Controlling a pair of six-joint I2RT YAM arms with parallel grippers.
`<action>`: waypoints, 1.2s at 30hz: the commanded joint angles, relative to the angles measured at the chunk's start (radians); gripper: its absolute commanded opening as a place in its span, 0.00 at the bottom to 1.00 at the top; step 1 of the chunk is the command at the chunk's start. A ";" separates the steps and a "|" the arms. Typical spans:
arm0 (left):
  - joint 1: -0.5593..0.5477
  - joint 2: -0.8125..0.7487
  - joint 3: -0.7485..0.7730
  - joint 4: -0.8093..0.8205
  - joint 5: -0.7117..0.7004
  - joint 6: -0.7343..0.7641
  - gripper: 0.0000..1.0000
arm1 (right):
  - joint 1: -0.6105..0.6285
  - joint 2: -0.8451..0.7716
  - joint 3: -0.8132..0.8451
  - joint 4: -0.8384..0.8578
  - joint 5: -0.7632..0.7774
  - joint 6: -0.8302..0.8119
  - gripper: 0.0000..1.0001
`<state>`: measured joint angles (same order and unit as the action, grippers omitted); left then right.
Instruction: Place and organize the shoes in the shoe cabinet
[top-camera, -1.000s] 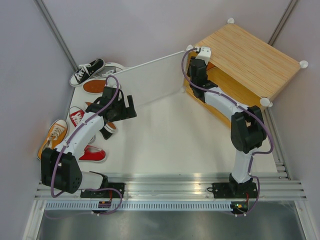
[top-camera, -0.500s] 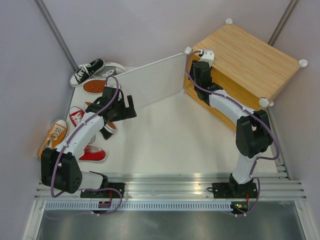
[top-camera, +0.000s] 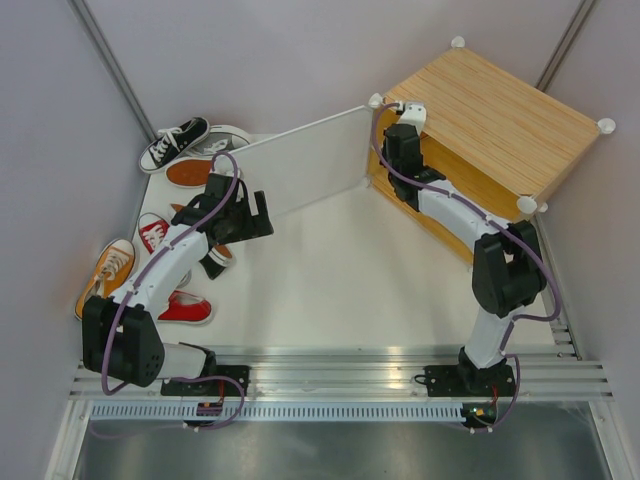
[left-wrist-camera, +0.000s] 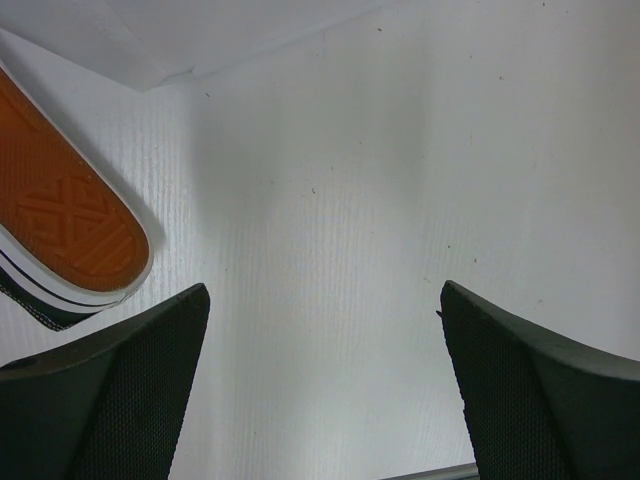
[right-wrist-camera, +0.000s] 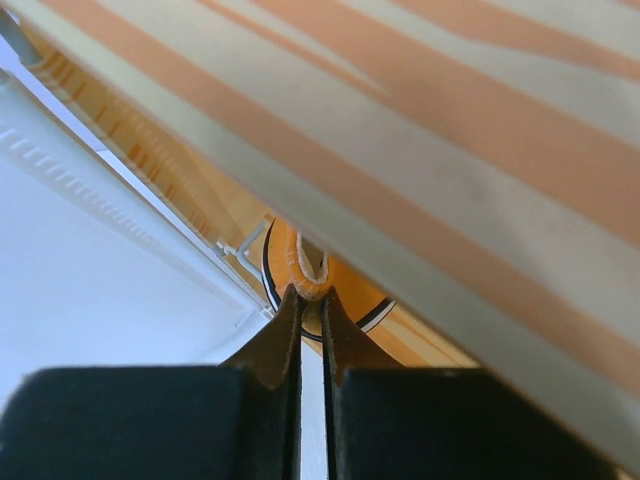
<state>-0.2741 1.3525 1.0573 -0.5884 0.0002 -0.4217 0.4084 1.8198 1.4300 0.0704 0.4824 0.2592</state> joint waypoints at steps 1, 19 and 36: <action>0.006 -0.029 -0.002 0.030 -0.012 0.011 0.99 | 0.000 0.036 0.075 0.014 0.008 0.017 0.03; 0.006 -0.041 -0.006 0.033 -0.020 0.008 0.99 | -0.002 0.082 0.142 -0.004 0.066 -0.005 0.25; 0.006 -0.004 0.007 0.030 -0.025 0.015 0.99 | 0.033 -0.177 0.075 -0.315 -0.212 0.003 0.74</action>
<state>-0.2741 1.3464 1.0565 -0.5880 -0.0021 -0.4217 0.4301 1.7561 1.4929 -0.1963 0.3531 0.2760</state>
